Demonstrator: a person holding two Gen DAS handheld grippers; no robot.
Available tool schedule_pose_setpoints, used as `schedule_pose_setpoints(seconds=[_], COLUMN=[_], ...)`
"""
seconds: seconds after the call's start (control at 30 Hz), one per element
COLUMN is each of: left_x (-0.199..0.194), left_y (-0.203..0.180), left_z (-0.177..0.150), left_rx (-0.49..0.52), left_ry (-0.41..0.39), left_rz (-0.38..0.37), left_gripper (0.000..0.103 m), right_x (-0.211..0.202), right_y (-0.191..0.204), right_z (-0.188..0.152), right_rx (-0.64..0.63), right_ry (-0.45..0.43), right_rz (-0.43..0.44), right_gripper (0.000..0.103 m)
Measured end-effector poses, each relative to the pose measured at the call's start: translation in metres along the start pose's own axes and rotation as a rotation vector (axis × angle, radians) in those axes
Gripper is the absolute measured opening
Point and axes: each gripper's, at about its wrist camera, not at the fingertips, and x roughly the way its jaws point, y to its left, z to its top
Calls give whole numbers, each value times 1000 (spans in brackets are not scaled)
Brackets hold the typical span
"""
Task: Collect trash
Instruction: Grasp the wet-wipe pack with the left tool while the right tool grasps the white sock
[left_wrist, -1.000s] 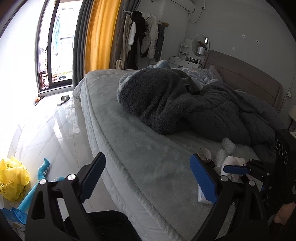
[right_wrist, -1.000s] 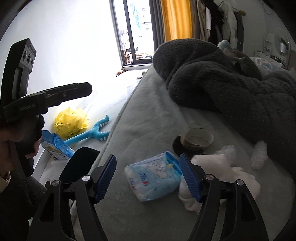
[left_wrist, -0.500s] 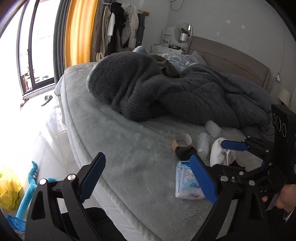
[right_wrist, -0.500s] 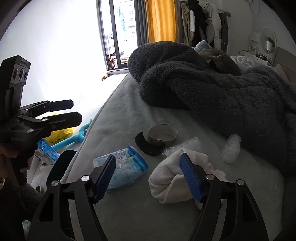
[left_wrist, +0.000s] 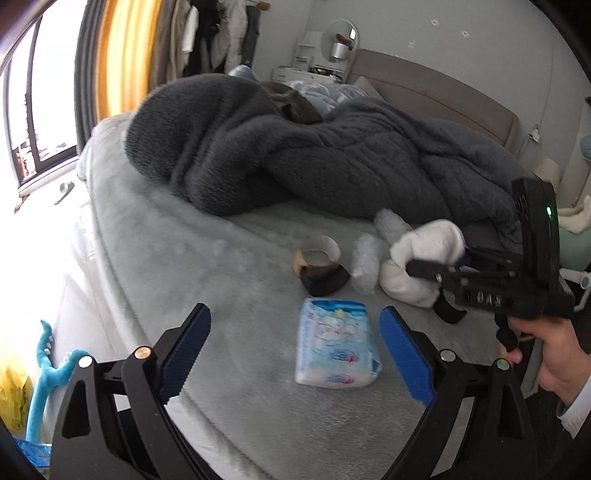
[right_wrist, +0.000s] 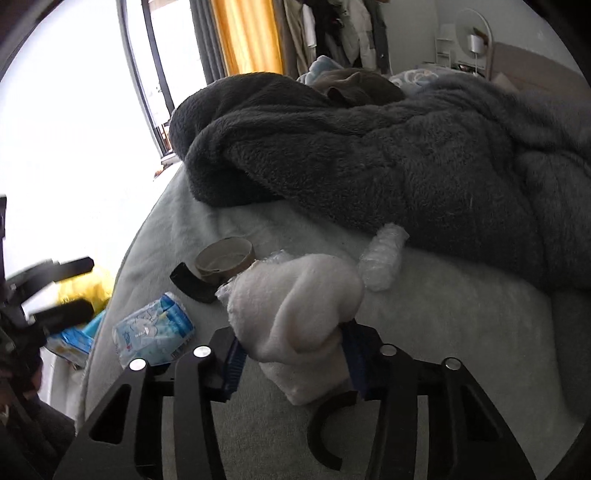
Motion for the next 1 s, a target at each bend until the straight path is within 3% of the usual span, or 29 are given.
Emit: schedule_pose_setpoints(seconds=[0.63,0.93,1.0], left_x=[46,56,55], left_y=[-29,-34,-32], left_z=[-19,-26,-26], left_rx=[68,80,73], left_ry=[134,157,155], left_rz=[-7,10,15], left_gripper=[92,75,66], right_x=[-32,-31,-31], right_y=[-9,4,7], right_z=[8,18,21], right_rx=[103,98,96], right_ry=[-121,-122,-123], right_rz=[163,189,193], right_gripper=[44,44,44])
